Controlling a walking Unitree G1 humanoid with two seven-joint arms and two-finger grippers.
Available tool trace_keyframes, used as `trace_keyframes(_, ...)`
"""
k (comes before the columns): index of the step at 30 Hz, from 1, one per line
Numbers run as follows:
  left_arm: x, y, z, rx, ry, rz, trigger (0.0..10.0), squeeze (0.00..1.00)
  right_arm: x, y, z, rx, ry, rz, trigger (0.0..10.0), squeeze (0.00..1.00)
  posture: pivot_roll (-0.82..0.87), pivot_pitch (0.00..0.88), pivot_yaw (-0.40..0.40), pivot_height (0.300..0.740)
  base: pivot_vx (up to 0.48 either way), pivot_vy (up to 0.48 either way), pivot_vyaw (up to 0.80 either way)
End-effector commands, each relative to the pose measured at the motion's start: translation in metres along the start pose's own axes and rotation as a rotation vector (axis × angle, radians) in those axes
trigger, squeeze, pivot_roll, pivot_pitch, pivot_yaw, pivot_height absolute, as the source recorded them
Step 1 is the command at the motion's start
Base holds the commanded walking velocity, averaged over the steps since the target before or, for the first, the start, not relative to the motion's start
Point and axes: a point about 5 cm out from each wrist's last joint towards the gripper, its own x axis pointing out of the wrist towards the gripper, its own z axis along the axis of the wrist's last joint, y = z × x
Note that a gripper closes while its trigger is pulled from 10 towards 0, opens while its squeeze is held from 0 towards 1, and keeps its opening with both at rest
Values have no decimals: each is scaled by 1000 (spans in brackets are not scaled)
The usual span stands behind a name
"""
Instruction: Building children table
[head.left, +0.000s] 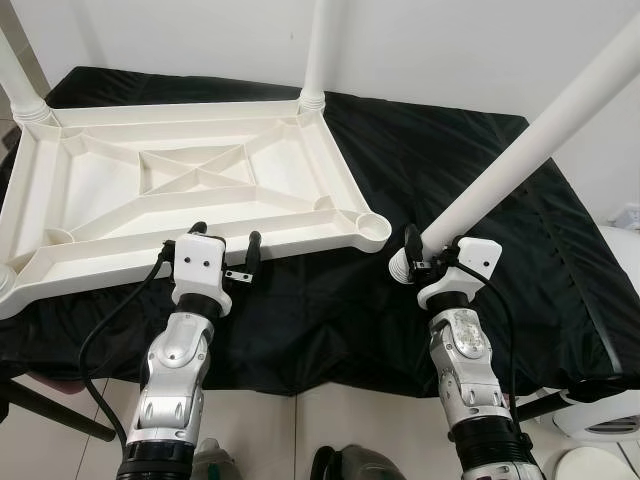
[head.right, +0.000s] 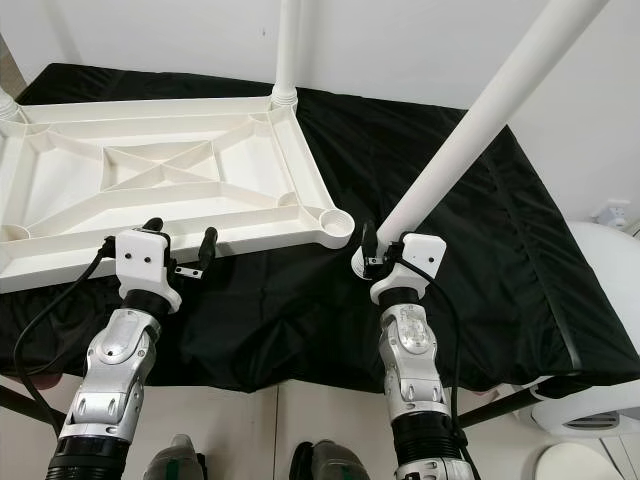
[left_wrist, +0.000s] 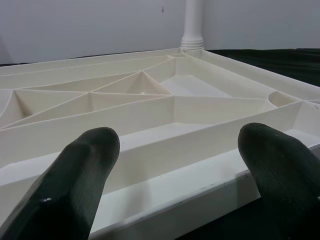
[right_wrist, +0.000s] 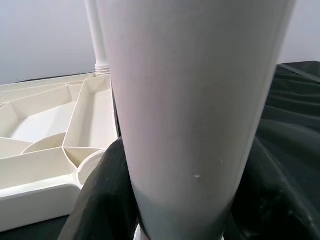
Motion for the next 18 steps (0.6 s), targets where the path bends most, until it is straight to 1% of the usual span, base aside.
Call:
trace_keyframes(1, -1, 0, -2, 4, 7, 35, 10000, 0, -3, -2, -6, -5, 23, -6, 10000, 0, 81, 0, -82, 740, 0, 0, 0)
trace_keyframes(18, -2, 0, -5, 2, 11, 38, 10000, 0, -2, -1, -6, -4, 26, -6, 10000, 0, 85, 1, -82, 740, 0, 0, 0)
